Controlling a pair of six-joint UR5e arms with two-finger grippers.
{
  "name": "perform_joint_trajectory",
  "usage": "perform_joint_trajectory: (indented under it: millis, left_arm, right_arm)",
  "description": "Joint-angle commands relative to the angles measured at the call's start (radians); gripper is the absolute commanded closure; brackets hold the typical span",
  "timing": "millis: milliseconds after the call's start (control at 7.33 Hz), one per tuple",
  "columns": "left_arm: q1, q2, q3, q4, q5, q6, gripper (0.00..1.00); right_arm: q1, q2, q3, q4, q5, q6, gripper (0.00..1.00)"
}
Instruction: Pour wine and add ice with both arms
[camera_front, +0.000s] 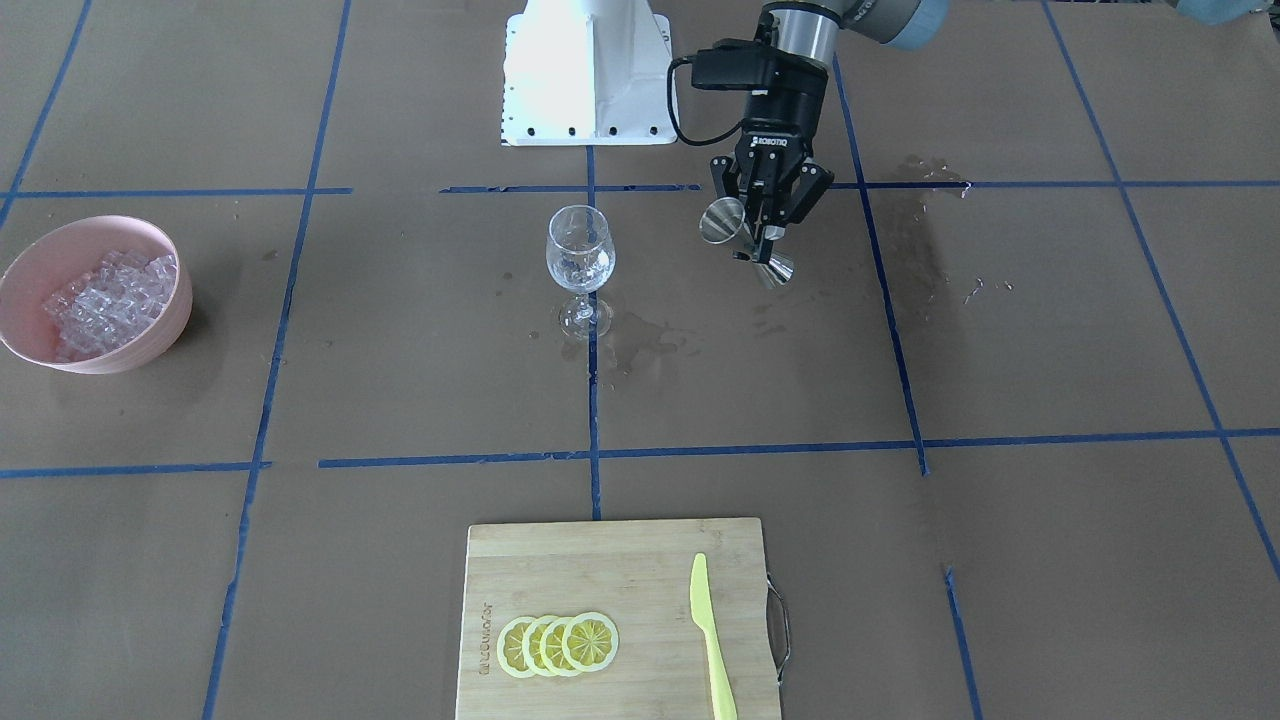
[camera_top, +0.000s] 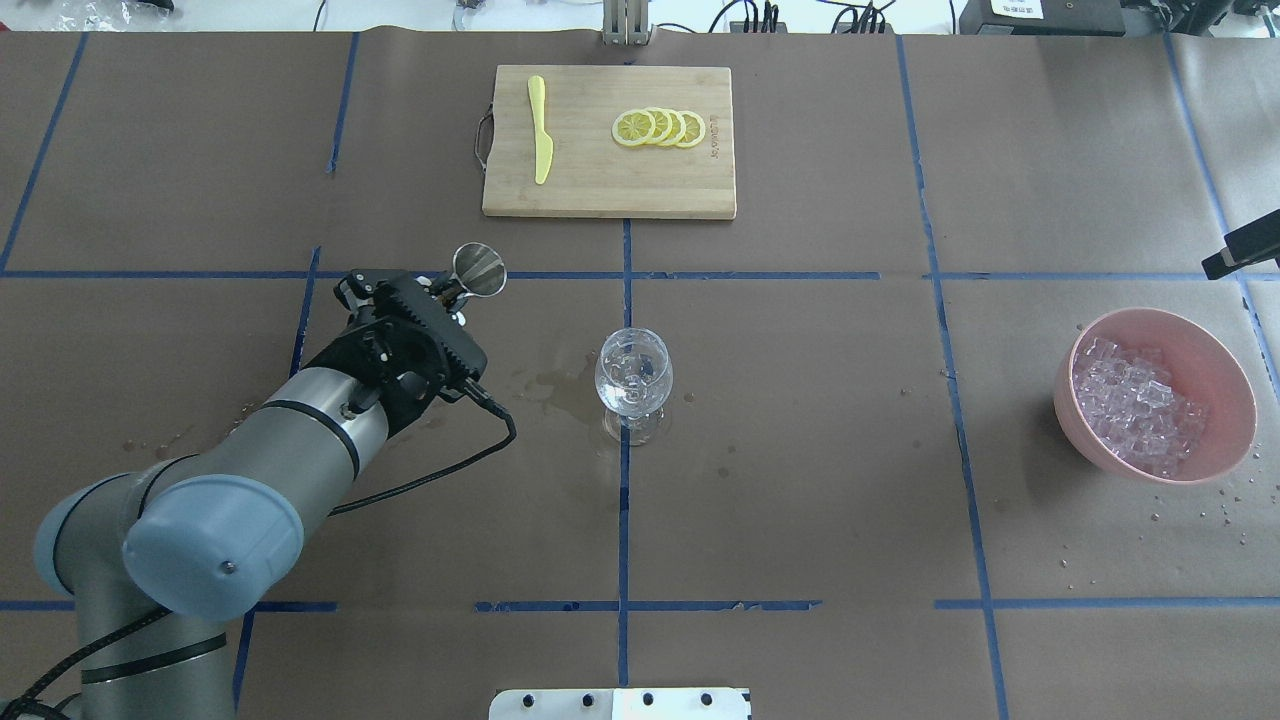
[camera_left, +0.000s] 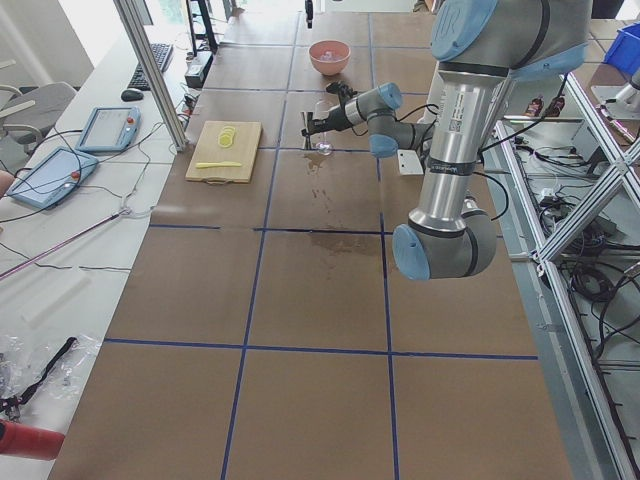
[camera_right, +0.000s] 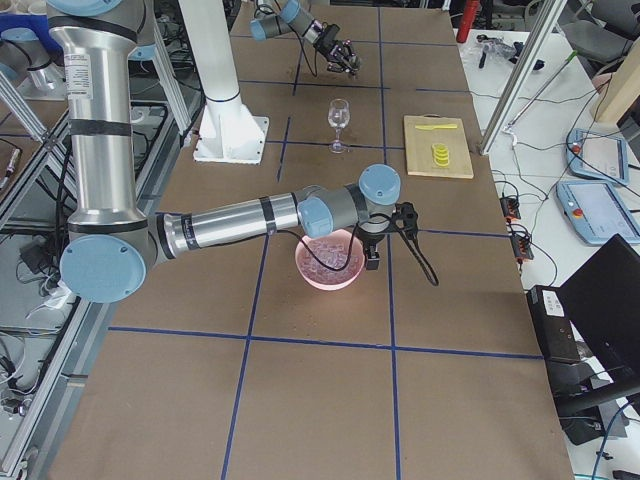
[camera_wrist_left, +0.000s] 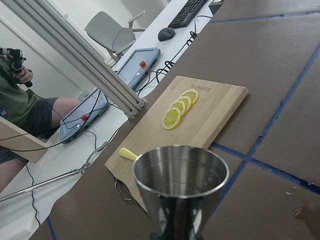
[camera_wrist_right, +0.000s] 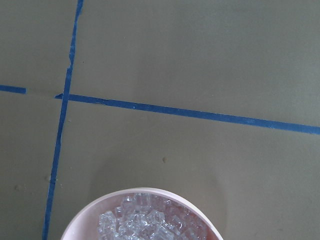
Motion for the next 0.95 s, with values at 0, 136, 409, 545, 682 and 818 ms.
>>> perform_joint_trajectory:
  millis: [0,136,409,545,682,818]
  left_arm:
    - [0.000,0.173,0.145,-0.366,0.010,-0.196,1.00]
    - [0.000,0.218,0.219,-0.559,0.015,-0.241,1.00]
    - [0.000,0.332,0.276,-0.726,0.120,-0.294,1.00]
    - [0.001,0.356,0.303,-0.761,0.122,-0.351,1.00]
    - [0.004,0.356,0.322,-0.765,0.119,-0.405,1.00]
    - [0.010,0.355,0.342,-0.762,0.113,-0.461,1.00]
  right_arm:
    - [-0.003,0.000,0.002,0.000,0.000,0.000,0.00]
    - [-0.003,0.000,0.002,0.000,0.000,0.000,0.00]
    - [-0.003,0.000,0.002,0.000,0.000,0.000,0.00]
    - [-0.003,0.000,0.001,0.000,0.000,0.000,0.00]
    - [-0.003,0.000,0.001,0.000,-0.002,0.000,0.00]
    - [-0.003,0.000,-0.001,0.000,0.000,0.000,0.00]
